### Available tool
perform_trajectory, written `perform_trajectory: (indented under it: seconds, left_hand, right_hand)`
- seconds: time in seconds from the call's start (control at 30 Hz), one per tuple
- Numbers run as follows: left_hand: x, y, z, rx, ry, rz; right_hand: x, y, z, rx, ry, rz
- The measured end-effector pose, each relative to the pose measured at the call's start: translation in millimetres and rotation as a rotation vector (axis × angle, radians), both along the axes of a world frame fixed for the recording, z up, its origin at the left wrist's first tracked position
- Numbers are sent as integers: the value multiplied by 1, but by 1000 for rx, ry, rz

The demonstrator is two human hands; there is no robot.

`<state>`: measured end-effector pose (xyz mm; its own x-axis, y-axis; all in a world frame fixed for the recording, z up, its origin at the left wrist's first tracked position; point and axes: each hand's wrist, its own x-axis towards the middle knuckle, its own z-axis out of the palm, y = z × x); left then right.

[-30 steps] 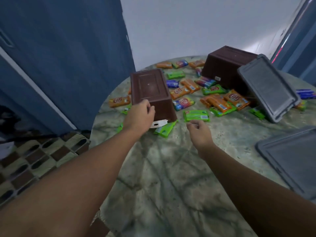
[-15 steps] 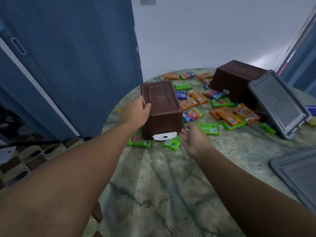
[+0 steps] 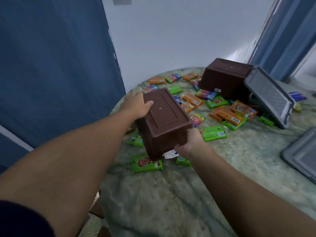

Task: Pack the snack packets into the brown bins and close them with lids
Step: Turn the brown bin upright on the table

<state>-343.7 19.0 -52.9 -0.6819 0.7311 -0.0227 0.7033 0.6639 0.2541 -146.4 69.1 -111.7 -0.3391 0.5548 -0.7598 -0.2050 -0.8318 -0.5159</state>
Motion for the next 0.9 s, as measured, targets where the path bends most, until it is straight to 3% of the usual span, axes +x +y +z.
perform_trajectory:
  seconds: [0.27,0.5,0.63,0.8,0.9]
  left_hand:
    - [-47,39,-17,-54,-205,-57]
    - [-46,30,-21,-3,-296,56]
    - [-37,10,-16,106,-337,98]
    - [-21,-15,7,424,-528,163]
    - [-2,-34,25,522,-519,195]
  right_hand:
    - [-7,-5,-2,-9,-118,-84]
    - [-12,-12,3,23,-93,-22]
    - [-6,-17,12,20,-64,-10]
    - [2,-10,17,48,21,-100]
    - [18,-14,35,98,29,-51]
